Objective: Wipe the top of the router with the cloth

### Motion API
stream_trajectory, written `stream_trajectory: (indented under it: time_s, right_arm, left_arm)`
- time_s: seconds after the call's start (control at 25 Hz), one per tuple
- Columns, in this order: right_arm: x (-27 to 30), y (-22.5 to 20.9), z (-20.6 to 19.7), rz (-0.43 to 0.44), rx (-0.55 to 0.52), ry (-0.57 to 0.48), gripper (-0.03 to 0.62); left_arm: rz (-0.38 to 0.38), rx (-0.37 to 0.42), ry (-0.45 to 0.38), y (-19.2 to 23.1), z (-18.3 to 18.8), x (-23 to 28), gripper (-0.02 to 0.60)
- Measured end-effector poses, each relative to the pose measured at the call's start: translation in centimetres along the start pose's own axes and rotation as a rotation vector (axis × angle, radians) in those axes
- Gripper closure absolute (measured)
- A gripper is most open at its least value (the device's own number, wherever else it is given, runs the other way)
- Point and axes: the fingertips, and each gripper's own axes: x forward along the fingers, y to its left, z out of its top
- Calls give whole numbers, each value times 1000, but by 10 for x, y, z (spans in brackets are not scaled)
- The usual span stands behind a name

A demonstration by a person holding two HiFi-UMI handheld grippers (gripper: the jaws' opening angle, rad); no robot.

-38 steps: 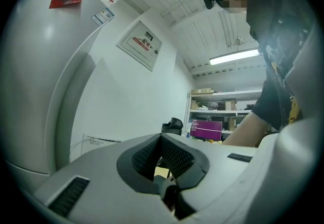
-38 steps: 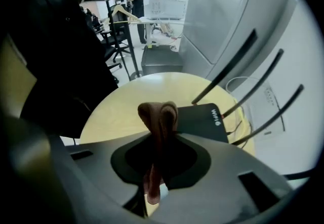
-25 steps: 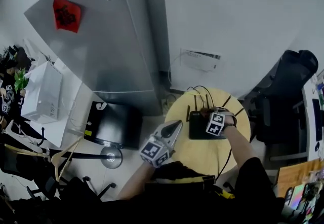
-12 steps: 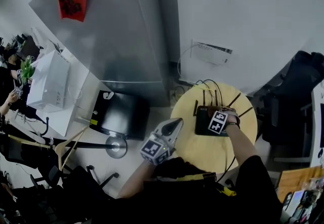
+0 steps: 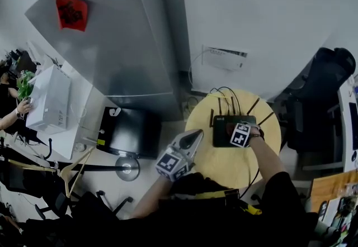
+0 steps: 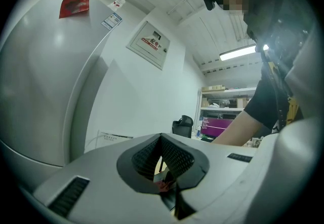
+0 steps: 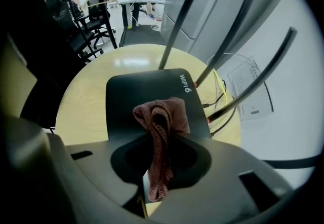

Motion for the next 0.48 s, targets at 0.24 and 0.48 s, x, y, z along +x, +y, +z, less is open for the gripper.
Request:
stream_trajectory:
  time_s: [0.24,0.48]
  right_arm:
    - [-6,26,-6,22,-7,19,533]
    - [-12,52,-13,60,1,17,533]
  left_arm:
    - [-47,2,10,-8,-1,-1,588]
    - [-94,3,7,-18,0,4,588]
